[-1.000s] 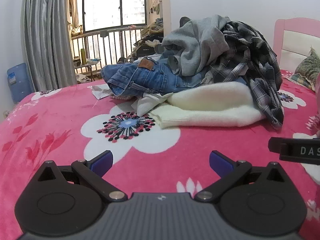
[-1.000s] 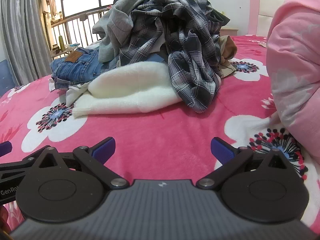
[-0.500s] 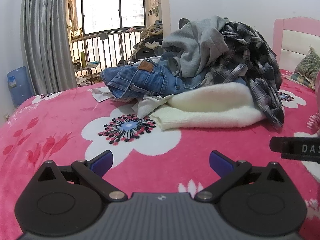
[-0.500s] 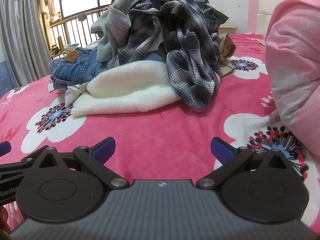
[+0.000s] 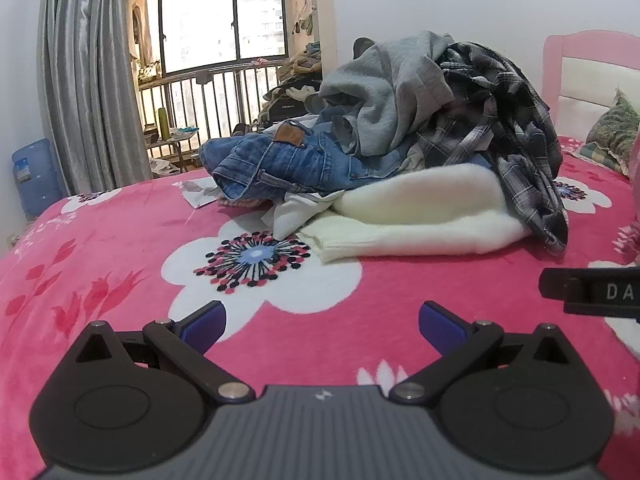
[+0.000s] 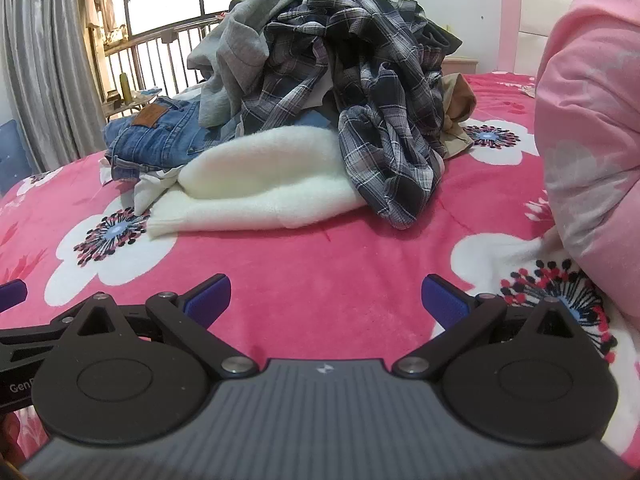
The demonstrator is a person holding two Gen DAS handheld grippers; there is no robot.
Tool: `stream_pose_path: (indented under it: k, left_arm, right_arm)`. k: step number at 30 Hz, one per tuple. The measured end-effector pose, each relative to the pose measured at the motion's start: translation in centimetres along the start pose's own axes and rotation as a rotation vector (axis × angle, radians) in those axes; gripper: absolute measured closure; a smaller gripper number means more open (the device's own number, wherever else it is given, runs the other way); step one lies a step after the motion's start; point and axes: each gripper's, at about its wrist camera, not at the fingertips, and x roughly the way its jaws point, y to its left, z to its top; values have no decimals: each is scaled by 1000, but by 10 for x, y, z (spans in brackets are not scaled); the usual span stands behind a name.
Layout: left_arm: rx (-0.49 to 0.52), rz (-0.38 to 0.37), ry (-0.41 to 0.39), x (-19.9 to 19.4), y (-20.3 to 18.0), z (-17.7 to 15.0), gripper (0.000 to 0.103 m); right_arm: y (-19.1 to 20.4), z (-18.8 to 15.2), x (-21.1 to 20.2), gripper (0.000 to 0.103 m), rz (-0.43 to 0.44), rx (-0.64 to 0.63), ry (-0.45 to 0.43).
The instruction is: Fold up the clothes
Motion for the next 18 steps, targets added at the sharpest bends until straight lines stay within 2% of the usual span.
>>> stream_pose_path:
  k: [5,9,18]
  left_arm:
    - [11,-6,-13,2,-1,1,2]
    - [8,-6,-57,5,1,6,5]
    - [-180,-83,-167,18,24,33,15]
  right_arm:
    - [-1,1,-1,1,3,8,-7]
    - [-3,6,-2,1,-1,17,-23]
    - [-20,31,11,1,19,162,-94]
